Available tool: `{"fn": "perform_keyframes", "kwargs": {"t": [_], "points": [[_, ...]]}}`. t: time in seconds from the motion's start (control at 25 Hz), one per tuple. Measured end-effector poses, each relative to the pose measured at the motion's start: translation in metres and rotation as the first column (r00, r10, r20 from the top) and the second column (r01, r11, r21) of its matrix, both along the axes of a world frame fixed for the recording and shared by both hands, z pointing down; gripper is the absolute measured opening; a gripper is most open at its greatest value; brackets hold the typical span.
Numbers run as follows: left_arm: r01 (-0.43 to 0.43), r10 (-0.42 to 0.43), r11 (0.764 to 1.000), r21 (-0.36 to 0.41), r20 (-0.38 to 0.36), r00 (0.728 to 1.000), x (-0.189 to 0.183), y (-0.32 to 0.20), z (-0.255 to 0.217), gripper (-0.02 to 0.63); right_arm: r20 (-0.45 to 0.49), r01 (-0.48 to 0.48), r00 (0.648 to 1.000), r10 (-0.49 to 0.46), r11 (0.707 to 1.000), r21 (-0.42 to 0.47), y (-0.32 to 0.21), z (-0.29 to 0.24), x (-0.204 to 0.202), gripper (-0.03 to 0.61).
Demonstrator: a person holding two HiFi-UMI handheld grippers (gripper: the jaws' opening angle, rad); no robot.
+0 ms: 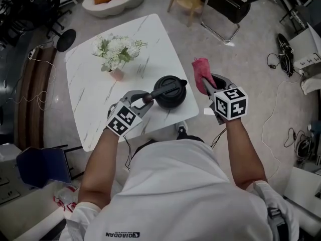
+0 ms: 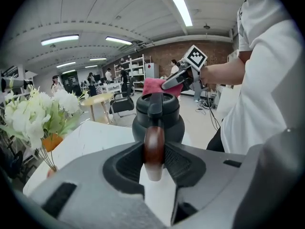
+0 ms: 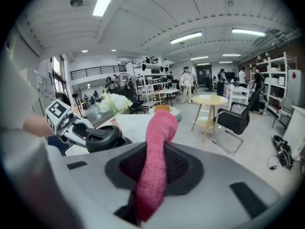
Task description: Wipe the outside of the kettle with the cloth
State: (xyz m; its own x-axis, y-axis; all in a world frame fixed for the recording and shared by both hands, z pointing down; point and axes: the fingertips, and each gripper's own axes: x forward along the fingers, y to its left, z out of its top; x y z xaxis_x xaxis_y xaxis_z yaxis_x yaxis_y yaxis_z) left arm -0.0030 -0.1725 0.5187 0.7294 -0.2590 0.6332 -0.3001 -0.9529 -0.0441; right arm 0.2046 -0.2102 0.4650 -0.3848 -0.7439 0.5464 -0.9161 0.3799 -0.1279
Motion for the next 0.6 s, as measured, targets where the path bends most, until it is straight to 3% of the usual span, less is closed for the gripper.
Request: {"fn": "perform_keyframes", "kwargs": {"t": [0.16, 0.32, 0.44, 0.6], "points": [[0.072, -0.073, 0.997, -0.012, -0.087, 0.994, 0.006, 0.000, -0.008, 0.127, 0.062, 0.056, 0.996, -0.058, 0.997, 0.045, 0.012, -0.016, -0.023, 0.091], [0.173, -0.185, 0.981, -0.085, -0.165, 0.969, 0.004, -0.004, -0.021, 0.127, 0.091, 0.122, 0.987, -0.130, 0.988, 0.091, 0.023, -0.038, -0.042, 0.091], [0.265, -0.301, 0.948, -0.174, -0.235, 0.924, -0.012, -0.014, -0.036, 0.127, 0.095, 0.182, 0.976, -0.194, 0.975, 0.124, 0.028, -0.055, -0.061, 0.091], [0.389, -0.459, 0.879, -0.277, -0.266, 0.848, -0.048, -0.028, -0.052, 0.126, 0.054, 0.312, 0.945, -0.324, 0.938, 0.153, 0.032, -0.067, -0.106, 0.092]]}}
